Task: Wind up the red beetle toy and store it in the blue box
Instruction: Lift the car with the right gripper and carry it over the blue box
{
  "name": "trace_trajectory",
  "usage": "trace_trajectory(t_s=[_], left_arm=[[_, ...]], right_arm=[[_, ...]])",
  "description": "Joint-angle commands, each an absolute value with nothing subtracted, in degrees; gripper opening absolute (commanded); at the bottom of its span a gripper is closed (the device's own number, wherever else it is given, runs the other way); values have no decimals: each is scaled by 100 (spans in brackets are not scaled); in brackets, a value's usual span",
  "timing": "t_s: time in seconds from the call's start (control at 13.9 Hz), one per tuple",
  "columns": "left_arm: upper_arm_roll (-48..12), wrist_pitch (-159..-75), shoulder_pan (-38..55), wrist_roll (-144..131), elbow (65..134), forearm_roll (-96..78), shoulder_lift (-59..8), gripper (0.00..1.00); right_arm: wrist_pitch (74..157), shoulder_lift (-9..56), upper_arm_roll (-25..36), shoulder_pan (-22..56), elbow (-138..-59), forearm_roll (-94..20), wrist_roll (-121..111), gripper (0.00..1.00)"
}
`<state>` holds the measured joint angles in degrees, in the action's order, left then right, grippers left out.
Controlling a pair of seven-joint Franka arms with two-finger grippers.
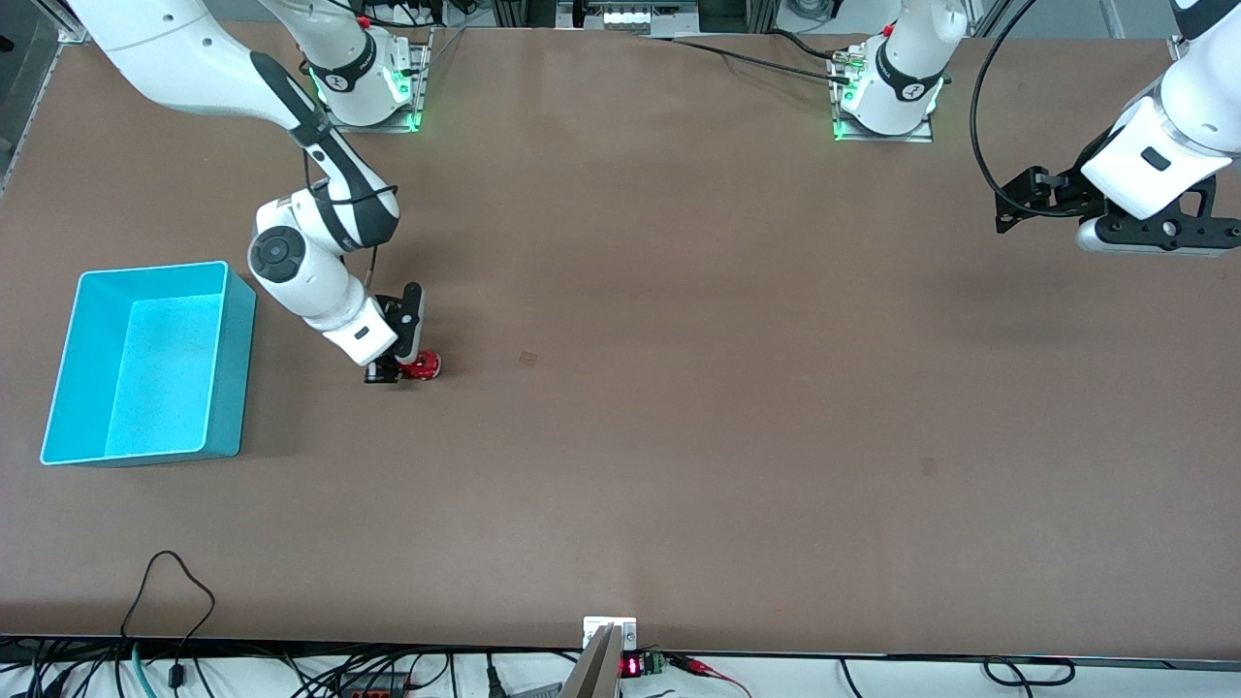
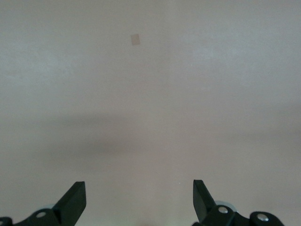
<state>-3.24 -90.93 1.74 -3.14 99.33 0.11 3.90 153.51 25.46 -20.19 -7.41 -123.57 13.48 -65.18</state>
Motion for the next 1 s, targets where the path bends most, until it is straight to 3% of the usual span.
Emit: trace_trajectory(t_s=[0.0,0.36,0.5,0.72,0.93], left_arm=[[-352,-8983,167,-325,9844,132,387,100],[-352,-8982,158,-325,9844,123,387,100],[-352,-8982,158,-325,9844,132,387,100],[-352,-8982,158,-325,9844,132,387,100],[-352,-8982,150,-325,9844,132,387,100]], right_arm=[[14391,1690,-2004,-756,-12270,1354,-5953,0],[13606,573,-1434,-844,-12270,1345,-3941,0],[13239,257,-926,-896,-12252,1205,-3718,0],[12597,71,58,-914,-11990,565,-3779,0],[12507,97,850,-905,-11900,-16,-3692,0]])
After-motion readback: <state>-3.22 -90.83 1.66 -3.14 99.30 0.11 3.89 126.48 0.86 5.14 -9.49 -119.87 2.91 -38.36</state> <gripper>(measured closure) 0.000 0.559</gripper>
